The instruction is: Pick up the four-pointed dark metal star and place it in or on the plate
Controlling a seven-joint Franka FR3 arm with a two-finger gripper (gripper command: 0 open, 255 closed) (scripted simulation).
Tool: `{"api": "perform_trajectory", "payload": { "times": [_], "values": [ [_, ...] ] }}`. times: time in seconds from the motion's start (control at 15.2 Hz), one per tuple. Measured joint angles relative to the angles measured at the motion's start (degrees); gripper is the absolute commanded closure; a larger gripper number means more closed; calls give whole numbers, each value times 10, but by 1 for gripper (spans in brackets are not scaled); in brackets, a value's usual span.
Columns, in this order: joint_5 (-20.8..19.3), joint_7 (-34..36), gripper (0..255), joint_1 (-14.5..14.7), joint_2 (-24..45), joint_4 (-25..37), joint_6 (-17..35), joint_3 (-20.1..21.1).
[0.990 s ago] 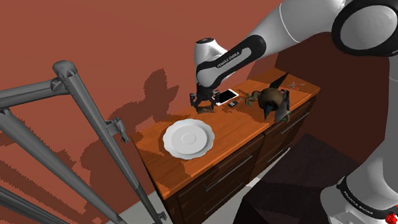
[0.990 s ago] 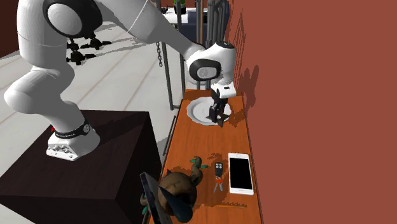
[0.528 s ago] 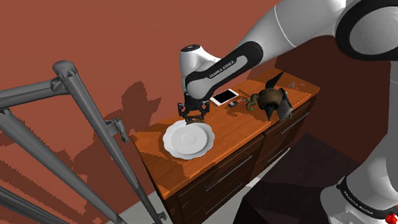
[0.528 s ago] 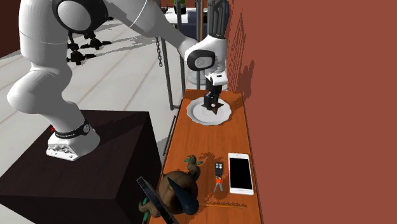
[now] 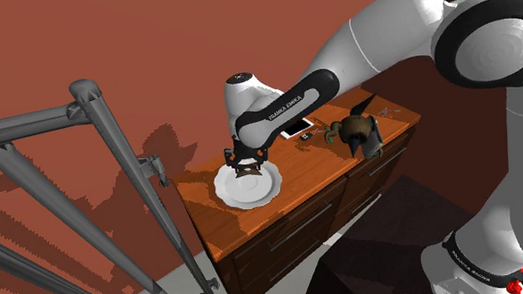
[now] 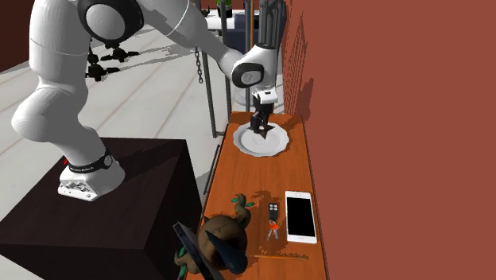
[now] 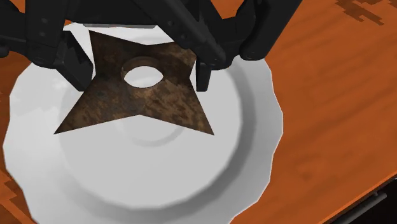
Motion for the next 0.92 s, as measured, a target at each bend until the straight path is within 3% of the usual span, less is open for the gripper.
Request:
{"api": "perform_trajectory", "payload": {
  "times": [0.92],
  "values": [
    [-12, 7, 255, 6, 54, 3, 52, -9]
  ]
}}
